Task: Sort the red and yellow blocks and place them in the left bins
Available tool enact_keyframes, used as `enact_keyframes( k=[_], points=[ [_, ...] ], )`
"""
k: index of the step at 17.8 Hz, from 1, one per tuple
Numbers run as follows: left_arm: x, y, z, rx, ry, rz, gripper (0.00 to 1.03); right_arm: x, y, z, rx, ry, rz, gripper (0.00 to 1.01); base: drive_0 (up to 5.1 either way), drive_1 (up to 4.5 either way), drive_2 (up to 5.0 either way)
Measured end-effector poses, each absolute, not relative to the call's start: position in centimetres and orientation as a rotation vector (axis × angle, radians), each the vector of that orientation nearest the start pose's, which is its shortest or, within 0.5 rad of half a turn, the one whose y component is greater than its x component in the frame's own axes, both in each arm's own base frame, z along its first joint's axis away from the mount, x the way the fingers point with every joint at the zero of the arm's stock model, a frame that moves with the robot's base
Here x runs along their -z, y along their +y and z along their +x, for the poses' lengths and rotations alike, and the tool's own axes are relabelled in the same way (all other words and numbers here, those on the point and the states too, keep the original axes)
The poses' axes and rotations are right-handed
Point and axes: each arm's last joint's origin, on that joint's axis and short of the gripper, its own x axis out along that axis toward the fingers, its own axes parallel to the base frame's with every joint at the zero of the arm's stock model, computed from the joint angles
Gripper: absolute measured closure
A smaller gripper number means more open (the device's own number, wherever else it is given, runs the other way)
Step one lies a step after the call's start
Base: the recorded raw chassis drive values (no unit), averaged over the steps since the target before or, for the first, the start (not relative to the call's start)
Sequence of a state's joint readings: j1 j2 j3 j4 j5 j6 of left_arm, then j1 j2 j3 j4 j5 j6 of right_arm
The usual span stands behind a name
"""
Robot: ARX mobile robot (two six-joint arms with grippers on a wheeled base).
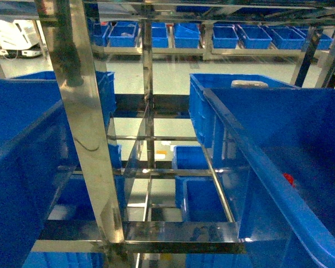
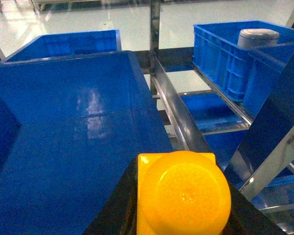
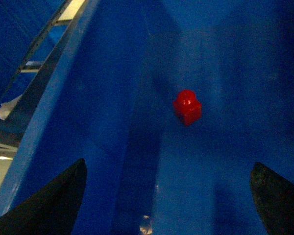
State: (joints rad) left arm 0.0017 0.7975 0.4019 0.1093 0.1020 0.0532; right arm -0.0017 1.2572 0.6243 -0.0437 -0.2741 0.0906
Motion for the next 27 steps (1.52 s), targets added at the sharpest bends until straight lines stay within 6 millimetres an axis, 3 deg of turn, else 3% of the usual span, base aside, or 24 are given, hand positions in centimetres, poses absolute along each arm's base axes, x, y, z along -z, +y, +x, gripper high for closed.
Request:
enact_keyframes(
  k=[7, 8, 9, 11, 13, 14, 17, 19, 24, 27],
  points=[
    [-22.6, -0.3, 17.7, 0.107, 0.284, 0.038, 0.77, -19.9, 0.3, 24.8, -0.229, 0.649, 0.154, 0.03, 0.0, 0.0, 0.0],
    [-22.6, -0.3, 17.7, 0.107, 0.283, 0.038, 0.77, -19.4, 0.4, 25.2, -0.174, 0.471, 0.091, 0.09, 0.0, 0.0, 0.0],
    [-22.6, -0.3, 17.7, 0.107, 0.282, 0.038, 0.77, -18.0, 0.2, 24.1, -0.059, 0.301, 0.034, 0.23, 0.0, 0.0, 0.0],
    [-22.6, -0.3, 17.7, 0.106, 0.285, 0.038, 0.77, -16.6, 0.0, 22.0, -0.008, 0.207, 0.018, 0.37, 0.0, 0.0, 0.0],
    [-22.6, -0.3, 17.7, 0.11, 0.283, 0.038, 0.77, -19.0, 0.0, 20.5, 0.0, -0.022, 0.01, 0.61, 0.0, 0.0, 0.0],
    [-22.6, -0.3, 17.7, 0.11, 0.284, 0.038, 0.77, -18.9, 0.0, 19.5, 0.0, -0.032, 0.007, 0.75, 0.0, 0.0, 0.0],
    [-22.6, -0.2, 17.7, 0.106, 0.284, 0.038, 0.77, -17.1, 0.0, 17.7, 0.0, 0.04, 0.002, 0.99, 0.0, 0.0, 0.0],
    [-22.6, -0.3, 17.7, 0.11, 0.284, 0.038, 0.77, -17.7, 0.0, 16.8, 0.0, -0.005, 0.002, 0.96, 0.0, 0.0, 0.0],
    [-22.6, -0.3, 17.7, 0.108, 0.284, 0.038, 0.77, -17.5, 0.0, 16.6, 0.0, 0.0, 0.002, 0.4, 0.0, 0.0, 0.0],
    [-22.6, -0.3, 17.7, 0.108, 0.284, 0.038, 0.77, -17.5, 0.0, 16.6, 0.0, 0.0, 0.002, 0.12, 0.0, 0.0, 0.0]
  ],
)
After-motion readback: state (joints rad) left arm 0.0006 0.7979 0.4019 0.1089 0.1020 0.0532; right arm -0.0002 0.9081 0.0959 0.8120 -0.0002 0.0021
